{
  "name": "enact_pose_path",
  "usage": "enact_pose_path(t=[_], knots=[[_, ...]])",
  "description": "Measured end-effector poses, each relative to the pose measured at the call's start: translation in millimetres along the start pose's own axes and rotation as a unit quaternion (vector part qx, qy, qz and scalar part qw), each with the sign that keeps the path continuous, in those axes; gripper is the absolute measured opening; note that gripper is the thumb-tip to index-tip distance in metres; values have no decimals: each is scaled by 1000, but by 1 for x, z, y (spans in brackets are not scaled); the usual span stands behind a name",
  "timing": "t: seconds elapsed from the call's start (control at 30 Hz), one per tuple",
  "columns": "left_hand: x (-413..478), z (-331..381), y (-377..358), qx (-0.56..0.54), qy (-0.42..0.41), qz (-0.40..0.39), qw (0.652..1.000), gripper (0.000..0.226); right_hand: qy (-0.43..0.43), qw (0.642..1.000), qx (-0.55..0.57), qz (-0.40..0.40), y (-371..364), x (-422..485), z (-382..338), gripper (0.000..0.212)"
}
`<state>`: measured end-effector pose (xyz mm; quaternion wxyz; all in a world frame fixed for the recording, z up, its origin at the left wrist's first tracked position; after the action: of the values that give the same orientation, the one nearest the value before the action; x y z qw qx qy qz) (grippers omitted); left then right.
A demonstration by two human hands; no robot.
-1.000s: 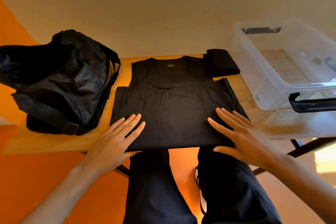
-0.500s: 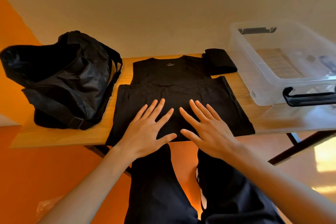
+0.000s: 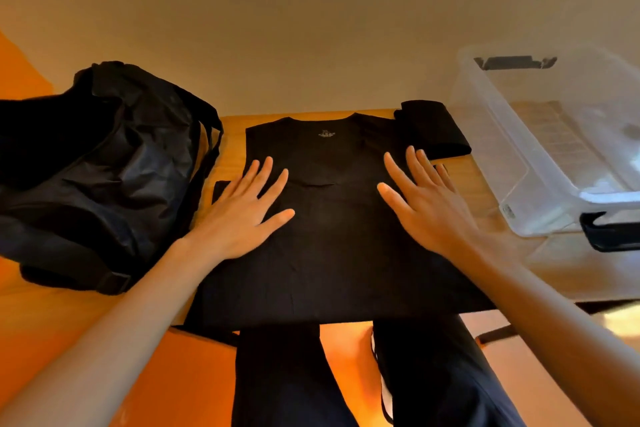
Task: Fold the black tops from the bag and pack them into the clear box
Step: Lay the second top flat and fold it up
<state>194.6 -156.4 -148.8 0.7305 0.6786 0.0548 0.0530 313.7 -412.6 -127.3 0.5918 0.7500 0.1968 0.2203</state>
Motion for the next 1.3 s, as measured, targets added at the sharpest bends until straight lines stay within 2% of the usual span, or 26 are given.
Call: enact_pose_path(t=[0.2,0.3,0.33,0.4,0.47,0.5,0.67,0.9,1.07,1.2,1.3], knots=[[20,-18,-15,14,-9,24,1000,88,-10,997,-69,-36,-36,20,20,82],[25,-24,-13,-31,4,23,999,89,-11,997,-53,-49,-38,17,32,82],[27,-27,-9,-65,19,37,997,86,-4,998,-42,-38,-34,19,30,80],[31,-29,6,-111,35,97,988,72,14,999,-11,48,-17,22,25,65],[34,-27,19,-104,22,137,985,52,21,991,-1,132,0,26,25,47],[34,-26,22,-101,17,141,985,45,15,989,-5,146,4,28,28,41],[26,-40,30,-74,25,108,991,37,-64,992,-47,102,4,39,64,29],[21,-56,33,-42,41,70,996,24,-117,987,-35,107,11,43,86,17],[21,-53,51,-47,57,145,987,15,-127,981,27,147,27,43,85,11],[22,-54,59,-25,68,182,981,14,-130,974,65,173,31,45,84,10],[23,-57,59,-10,91,189,978,14,-138,973,88,163,30,47,81,7]])
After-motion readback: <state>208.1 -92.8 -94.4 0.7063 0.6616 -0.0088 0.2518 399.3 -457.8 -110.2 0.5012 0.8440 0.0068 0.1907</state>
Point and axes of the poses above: each hand's wrist, its own x-axis towards the middle knuckle, its own y-axis out of the back of the hand, z = x × y, the point moved 8 cm from there along x, towards the middle knuckle, and after that the axes turned 8 degrees about z, right-handed, at the moved point
